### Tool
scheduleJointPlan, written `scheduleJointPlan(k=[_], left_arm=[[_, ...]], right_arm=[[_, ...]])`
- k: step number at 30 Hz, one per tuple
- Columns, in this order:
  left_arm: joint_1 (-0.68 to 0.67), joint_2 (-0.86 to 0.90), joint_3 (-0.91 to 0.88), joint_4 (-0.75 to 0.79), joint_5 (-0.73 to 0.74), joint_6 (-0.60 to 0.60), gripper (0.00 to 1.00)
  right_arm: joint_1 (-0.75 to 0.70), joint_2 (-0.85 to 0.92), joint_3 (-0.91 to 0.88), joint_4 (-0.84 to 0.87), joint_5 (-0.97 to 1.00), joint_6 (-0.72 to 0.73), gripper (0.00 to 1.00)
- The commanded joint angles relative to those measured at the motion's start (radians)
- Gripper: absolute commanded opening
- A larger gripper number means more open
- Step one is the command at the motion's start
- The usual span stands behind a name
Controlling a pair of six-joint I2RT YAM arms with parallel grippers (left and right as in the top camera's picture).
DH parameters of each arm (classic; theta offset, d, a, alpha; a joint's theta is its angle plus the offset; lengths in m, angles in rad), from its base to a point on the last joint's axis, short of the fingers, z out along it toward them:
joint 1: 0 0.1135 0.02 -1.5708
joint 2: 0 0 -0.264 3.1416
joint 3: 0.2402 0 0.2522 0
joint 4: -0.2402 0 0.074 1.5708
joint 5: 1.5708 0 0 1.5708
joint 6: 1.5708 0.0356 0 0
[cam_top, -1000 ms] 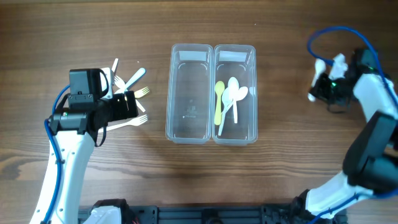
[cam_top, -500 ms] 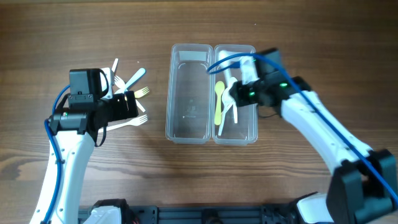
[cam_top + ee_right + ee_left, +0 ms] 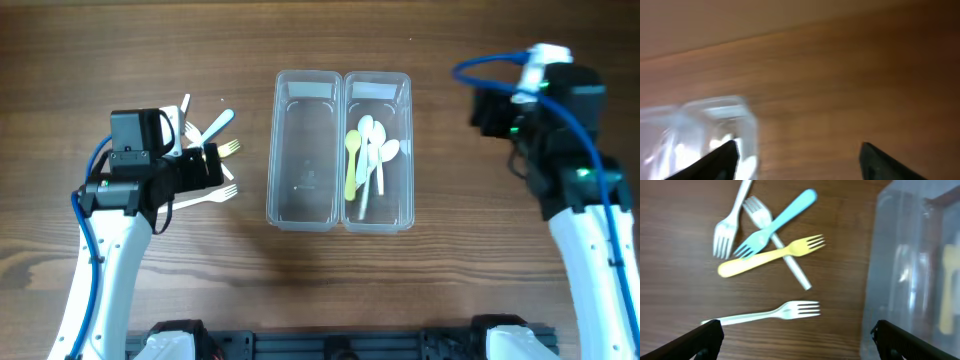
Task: Pack container
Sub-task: 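Place the white spoon into the right tray, lift right arm away, then grasp a white fork with the left gripper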
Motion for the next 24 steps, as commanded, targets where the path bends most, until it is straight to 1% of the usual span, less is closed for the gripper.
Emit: scheduleJointPlan(k=[1,2,3,4,6,8,9,10,11,12,13,15,17,18,19,20,24], left_arm=[[-0.002,0.011,0.017,0.035,0.189,-0.025,1.0],[-0.002,0.017,0.017,0.037,0.188,-0.026,1.0],[-0.002,0.032,0.016,0.036,0.187,-0.026,1.0],[-0.002,0.049,0.016,0.033,0.169,-0.033,1.0],[-0.002,0.092,0.016,0.01,0.126,-0.04,0.99],[-0.003,0.178,0.016,-0.03,0.126,0.138,0.97],[-0.003,0.212,0.016,-0.035,0.126,0.22,0.9],[-0.003,0.264,0.016,-0.026,0.127,0.306,0.86],[-0.003,0.299,0.016,-0.02,0.127,0.369,0.81],[-0.003,0.353,0.016,-0.01,0.127,0.467,0.69],[-0.003,0.396,0.016,0.0,0.127,0.524,0.62],[-0.003,0.467,0.016,-0.006,0.114,0.648,0.52],[-0.003,0.49,0.016,-0.004,0.103,0.672,0.59],[-0.003,0.489,0.017,-0.014,0.087,0.693,0.65],[-0.003,0.489,0.016,-0.042,0.071,0.761,0.64],[-0.003,0.489,0.016,-0.065,0.053,0.83,0.6],[-0.003,0.489,0.016,-0.072,-0.055,1.0,0.57]], right_arm=[[-0.148,0.076,0.008,-0.04,-0.072,0.082,0.85],[-0.172,0.103,0.008,-0.056,-0.104,0.093,0.87],[-0.193,0.149,0.008,-0.084,-0.155,0.098,0.96],[-0.199,0.187,0.008,-0.1,-0.19,0.098,0.99],[-0.199,0.255,0.008,-0.106,-0.244,0.098,1.0],[-0.199,0.312,0.008,-0.106,-0.258,0.1,1.0],[-0.199,0.327,0.008,-0.105,-0.258,0.101,1.0],[-0.199,0.338,0.008,-0.105,-0.258,0.101,1.0],[-0.199,0.339,0.008,-0.101,-0.257,0.1,1.0],[-0.199,0.339,0.008,-0.092,-0.257,0.101,1.0],[-0.199,0.339,0.008,-0.085,-0.257,0.105,1.0],[-0.199,0.339,0.008,-0.065,-0.257,0.116,1.0],[-0.199,0.339,0.008,-0.036,-0.257,0.116,1.0],[-0.199,0.339,0.008,-0.016,-0.257,0.117,1.0],[-0.199,0.339,0.008,-0.001,-0.257,0.117,1.0],[-0.199,0.339,0.008,0.013,-0.257,0.116,1.0],[-0.199,0.339,0.008,0.041,-0.224,0.118,1.0]])
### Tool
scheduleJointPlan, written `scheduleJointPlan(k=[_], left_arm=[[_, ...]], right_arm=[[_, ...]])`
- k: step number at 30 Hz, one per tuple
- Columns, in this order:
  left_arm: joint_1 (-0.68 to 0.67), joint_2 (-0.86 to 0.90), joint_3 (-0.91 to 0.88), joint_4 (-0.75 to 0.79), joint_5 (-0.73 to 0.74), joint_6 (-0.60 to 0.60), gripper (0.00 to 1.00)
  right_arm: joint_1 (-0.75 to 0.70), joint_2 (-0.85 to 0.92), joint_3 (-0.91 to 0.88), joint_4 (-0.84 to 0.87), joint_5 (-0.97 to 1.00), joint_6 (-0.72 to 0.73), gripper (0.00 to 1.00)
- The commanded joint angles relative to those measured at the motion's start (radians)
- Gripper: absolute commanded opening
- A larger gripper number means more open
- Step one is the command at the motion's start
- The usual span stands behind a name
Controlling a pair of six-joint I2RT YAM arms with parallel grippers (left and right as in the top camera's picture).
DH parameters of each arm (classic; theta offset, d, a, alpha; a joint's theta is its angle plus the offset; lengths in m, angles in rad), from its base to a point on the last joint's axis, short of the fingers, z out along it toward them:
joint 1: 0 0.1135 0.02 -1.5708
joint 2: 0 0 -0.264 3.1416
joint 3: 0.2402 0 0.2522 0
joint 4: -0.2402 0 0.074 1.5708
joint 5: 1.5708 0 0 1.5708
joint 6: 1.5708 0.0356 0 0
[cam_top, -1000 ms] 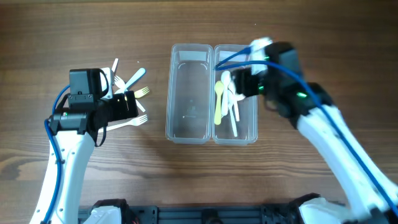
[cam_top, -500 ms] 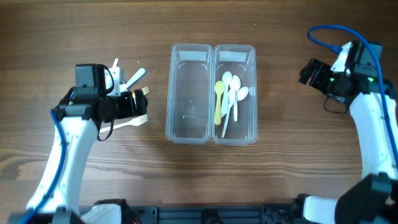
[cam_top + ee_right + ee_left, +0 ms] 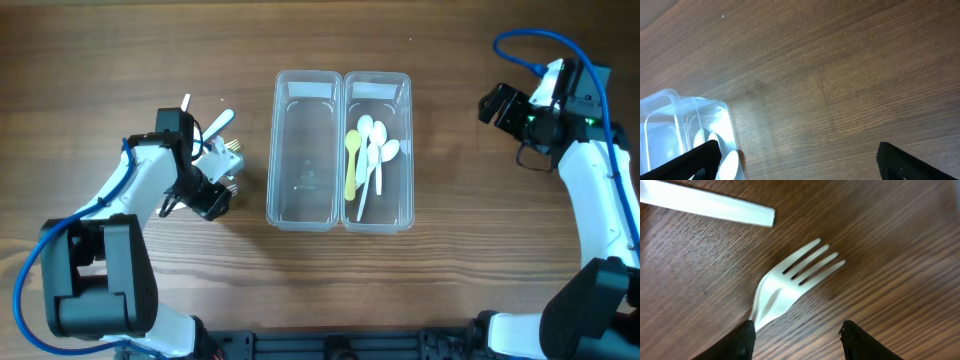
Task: Pack container
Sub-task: 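Grasp a white fork with the left gripper, then place the white fork into the left tray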
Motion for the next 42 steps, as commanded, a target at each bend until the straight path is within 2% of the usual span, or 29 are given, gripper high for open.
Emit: scheduleJointPlan(k=[1,4,6,8,12,20,22,23,25,27,30,32,34,36,38,42], left_arm=[[-0.003,0.003,0.008,-0.004,-0.148,0.24,0.57],[0.007,0.003,0.008,0.016,-0.214,0.395,0.5],[0.018,0.003,0.008,0.057,-0.214,0.453,0.5],[0.018,0.005,0.008,0.084,-0.198,0.455,0.54],[0.018,0.02,0.008,0.084,-0.104,0.455,0.51],[0.018,0.078,0.007,0.09,-0.088,0.455,0.46],[0.018,0.104,0.007,0.084,-0.077,0.455,0.4],[0.018,0.109,0.007,0.084,-0.071,0.455,0.32],[0.017,0.107,0.007,0.087,-0.072,0.454,0.04],[0.015,0.101,0.008,0.087,-0.071,0.431,0.04],[-0.016,0.043,0.023,0.087,-0.066,0.294,0.04],[-0.04,-0.036,0.064,0.086,-0.055,0.114,0.04],[-0.09,-0.151,0.135,0.086,-0.037,-0.199,0.04],[-0.164,-0.243,0.165,0.096,-0.033,-0.409,0.04],[-0.268,-0.313,0.166,0.136,-0.033,-0.599,0.04],[-0.468,-0.324,0.165,0.249,-0.039,-0.882,0.04]], right_arm=[[0.0,0.006,0.008,0.02,0.032,0.017,1.0],[0.0,0.006,0.008,0.033,0.037,0.017,1.0],[0.0,0.006,0.008,0.035,0.037,0.017,1.0],[0.0,0.006,0.008,0.035,0.037,0.017,1.0],[0.0,0.006,0.008,0.034,0.037,0.016,1.0],[0.0,0.006,0.008,0.031,0.037,0.015,1.0],[0.0,0.006,0.008,0.026,0.037,0.015,1.0],[0.0,0.006,0.008,0.023,0.037,0.015,1.0],[0.0,0.006,0.008,0.022,0.037,0.016,1.0],[0.0,0.006,0.008,0.02,0.037,0.017,1.0],[0.0,0.006,0.008,0.011,0.036,0.017,1.0],[0.0,0.006,0.008,0.001,0.036,0.018,1.0],[0.0,0.006,0.008,-0.011,0.036,0.018,1.0],[0.0,0.006,0.008,-0.016,0.036,0.018,1.0],[0.0,0.006,0.008,-0.022,0.024,0.018,1.0],[0.0,0.006,0.008,-0.057,0.024,0.018,1.0]])
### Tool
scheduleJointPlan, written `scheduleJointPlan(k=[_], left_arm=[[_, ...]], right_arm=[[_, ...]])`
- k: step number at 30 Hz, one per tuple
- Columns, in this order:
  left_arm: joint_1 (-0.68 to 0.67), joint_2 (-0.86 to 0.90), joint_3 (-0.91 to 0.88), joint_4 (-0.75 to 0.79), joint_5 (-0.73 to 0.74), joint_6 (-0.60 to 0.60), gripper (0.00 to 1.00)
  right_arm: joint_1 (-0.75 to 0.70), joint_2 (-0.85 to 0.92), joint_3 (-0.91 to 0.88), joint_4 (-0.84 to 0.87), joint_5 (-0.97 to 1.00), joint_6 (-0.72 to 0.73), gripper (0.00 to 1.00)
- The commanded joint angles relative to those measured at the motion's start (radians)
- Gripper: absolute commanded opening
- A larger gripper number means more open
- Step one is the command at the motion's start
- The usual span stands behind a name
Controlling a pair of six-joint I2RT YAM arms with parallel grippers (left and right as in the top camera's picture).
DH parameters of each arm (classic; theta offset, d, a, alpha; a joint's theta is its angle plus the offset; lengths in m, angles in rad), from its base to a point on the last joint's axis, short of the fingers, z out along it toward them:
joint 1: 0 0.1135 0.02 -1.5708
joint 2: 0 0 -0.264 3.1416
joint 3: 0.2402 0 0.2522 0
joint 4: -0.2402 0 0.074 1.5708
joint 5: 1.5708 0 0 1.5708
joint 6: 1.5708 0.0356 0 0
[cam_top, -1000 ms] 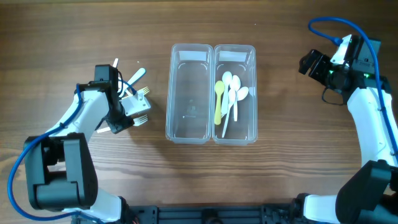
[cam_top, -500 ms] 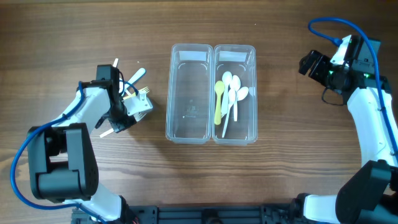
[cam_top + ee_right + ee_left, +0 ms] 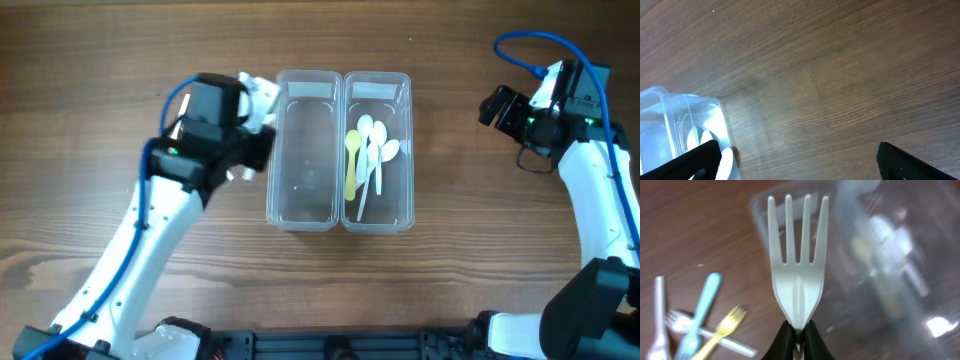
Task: Pack container
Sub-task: 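Place the white fork into the left tray, then grasp the blue fork by its handle with the left gripper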
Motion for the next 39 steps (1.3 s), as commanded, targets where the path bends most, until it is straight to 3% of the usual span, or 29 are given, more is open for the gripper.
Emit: scheduleJointPlan(k=[1,3,7,8,10,11,15,17,19,21,24,27,30,32,39], left_arm=[[-0.137,0.042,0.003,0.062,-0.047,-0.383,0.04],[-0.16,0.138,0.003,0.074,-0.089,-0.5,0.04],[-0.165,0.316,0.004,0.116,-0.012,-0.499,0.04],[-0.164,0.316,0.005,0.13,0.018,-0.499,0.1],[-0.155,0.274,0.032,0.124,0.063,-0.499,0.62],[-0.149,0.243,0.037,0.125,0.068,-0.498,1.0],[-0.126,0.153,0.037,0.122,0.068,-0.473,1.0],[-0.095,0.094,0.037,0.084,0.052,-0.297,0.99],[-0.051,0.071,0.037,0.051,-0.02,-0.199,0.9],[0.029,0.084,0.036,0.015,-0.105,0.019,0.78],[0.148,0.147,0.036,0.02,-0.109,0.346,0.77],[0.226,0.215,0.036,0.031,-0.085,0.528,0.69],[0.282,0.306,0.036,0.045,-0.029,0.764,0.51],[0.3,0.367,0.036,0.101,-0.03,0.773,0.57],[0.344,0.501,0.036,0.261,-0.029,0.766,0.56]], right_arm=[[0.0,0.006,0.008,-0.027,0.002,0.02,1.0],[0.0,0.006,0.008,-0.042,0.001,0.044,1.0],[0.0,0.006,0.008,-0.054,0.002,0.044,1.0],[0.0,0.006,0.008,-0.058,0.002,0.044,1.0],[0.0,0.006,0.008,-0.065,0.002,0.044,1.0],[0.0,0.006,0.008,-0.065,0.002,0.044,1.0],[0.0,0.006,0.008,-0.064,0.002,0.044,1.0],[0.0,0.006,0.008,-0.064,0.002,0.044,1.0],[0.0,0.006,0.008,-0.064,0.002,0.043,1.0],[0.0,0.006,0.008,-0.064,0.002,0.044,1.0],[0.0,0.006,0.008,-0.061,0.002,0.044,1.0],[0.0,0.006,0.008,-0.061,0.002,0.044,1.0],[0.0,0.006,0.008,-0.057,0.002,0.043,1.0],[0.0,0.006,0.008,-0.057,0.002,0.043,1.0],[0.0,0.006,0.008,-0.065,0.002,0.044,1.0]])
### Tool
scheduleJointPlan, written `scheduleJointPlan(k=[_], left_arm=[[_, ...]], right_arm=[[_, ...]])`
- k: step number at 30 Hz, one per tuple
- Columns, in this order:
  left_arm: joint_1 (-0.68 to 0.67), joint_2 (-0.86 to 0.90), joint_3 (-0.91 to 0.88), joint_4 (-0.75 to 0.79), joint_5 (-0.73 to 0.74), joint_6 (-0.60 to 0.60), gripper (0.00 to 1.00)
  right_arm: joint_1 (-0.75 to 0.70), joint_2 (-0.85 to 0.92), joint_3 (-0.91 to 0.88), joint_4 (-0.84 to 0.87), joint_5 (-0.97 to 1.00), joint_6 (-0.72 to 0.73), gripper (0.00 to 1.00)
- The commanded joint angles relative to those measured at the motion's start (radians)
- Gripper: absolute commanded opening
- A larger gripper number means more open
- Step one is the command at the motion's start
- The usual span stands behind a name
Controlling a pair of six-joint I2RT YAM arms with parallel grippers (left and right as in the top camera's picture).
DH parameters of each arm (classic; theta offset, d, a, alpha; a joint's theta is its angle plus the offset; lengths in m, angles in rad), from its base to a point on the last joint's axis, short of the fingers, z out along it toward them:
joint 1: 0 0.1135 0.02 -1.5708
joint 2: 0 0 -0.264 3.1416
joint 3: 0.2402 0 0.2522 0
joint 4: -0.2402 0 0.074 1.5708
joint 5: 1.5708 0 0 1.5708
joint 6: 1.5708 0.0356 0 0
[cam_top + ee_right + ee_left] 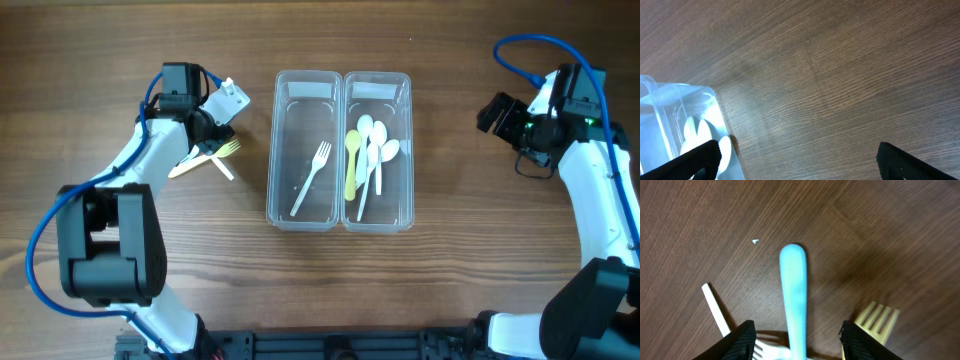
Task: Pack container
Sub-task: 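Grasp the blue fork by its handle with the left gripper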
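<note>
The clear two-compartment container (340,75) holds a white fork (312,180) in its left half and yellow and white spoons (366,158) in its right half. Left of it lie loose forks. My left gripper (800,345) is open low over them, its fingers either side of the blue fork's handle (793,287). A yellow fork (879,321) and a white handle (715,309) lie beside it. In the overhead view my left gripper (207,133) covers the blue fork. My right gripper (802,162) is open and empty over bare table right of the container.
The right wrist view catches the container's corner (662,95) with white spoon bowls (705,142) inside. The wooden table (480,250) carries nothing else. Blue cables trail off both arms.
The white fork that my left gripper held over the container now lies in the left compartment. That gripper is now open over the loose forks, astride the blue one. The right arm has barely moved.
My left gripper was open above the loose forks. Then it was low with its fingers around a white fork lying apart from the rest. Then it held that fork above the container; the fork now rests in the left compartment. The right gripper stayed open at the right.
</note>
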Motion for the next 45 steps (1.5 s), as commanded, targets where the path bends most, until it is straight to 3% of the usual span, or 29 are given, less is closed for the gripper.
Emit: scheduleJointPlan(k=[1,4,7,9,11,13,19,20,21,24,27,29,32,34,36,41,45], left_arm=[[0.023,0.027,0.016,0.007,0.023,0.022,0.56],[0.031,0.03,0.016,0.007,0.023,-0.035,0.58],[0.046,0.03,0.023,0.002,0.007,-0.175,0.62],[0.046,0.03,0.081,-0.087,-0.023,-0.225,0.63],[0.046,0.03,0.168,-0.152,-0.105,-0.333,0.72],[0.047,0.03,0.263,-0.22,-0.104,-0.416,0.72],[0.043,0.08,0.286,-0.322,-0.098,-0.435,0.8],[0.04,0.08,0.286,-0.338,-0.098,-0.435,0.86],[0.027,0.066,0.286,-0.343,-0.097,-0.441,1.0],[-0.018,0.031,0.292,-0.332,-0.067,-0.456,1.0],[-0.037,0.044,0.345,-0.313,-0.068,-0.616,1.0],[-0.014,0.125,0.491,-0.459,-0.067,-0.648,1.0],[0.009,0.274,0.726,-0.698,-0.066,-0.555,1.0],[0.002,0.327,0.759,-0.772,-0.033,-0.376,1.0],[-0.002,0.33,0.749,-0.789,-0.033,-0.236,0.91],[-0.002,0.331,0.749,-0.79,-0.032,-0.024,0.78],[0.002,0.331,0.697,-0.768,0.015,0.039,0.73]], right_arm=[[0.0,0.006,0.007,-0.001,0.002,0.011,1.0],[0.0,0.006,0.007,-0.009,0.002,0.011,1.0],[0.0,0.006,0.007,-0.02,0.002,0.012,1.0],[0.001,0.006,0.007,-0.023,0.002,0.015,1.0],[0.008,0.006,0.007,-0.024,0.001,0.015,1.0],[0.021,0.006,0.007,-0.024,0.002,0.015,1.0],[0.04,0.006,0.007,-0.027,0.002,0.014,1.0],[0.04,0.006,0.007,-0.027,0.002,0.014,1.0],[0.04,0.006,0.007,-0.027,0.002,0.014,1.0],[0.04,0.006,0.007,-0.029,0.002,0.014,1.0],[0.04,0.006,0.007,-0.031,0.002,0.014,1.0],[0.04,0.006,0.007,-0.031,0.002,0.014,1.0],[0.04,0.006,0.007,-0.029,0.002,0.015,1.0],[0.04,0.006,0.007,-0.031,0.002,0.014,1.0],[0.04,0.006,0.007,-0.032,0.002,0.014,1.0],[0.04,0.006,0.007,-0.032,0.002,0.014,1.0],[0.041,0.006,0.007,-0.031,0.002,0.014,1.0]])
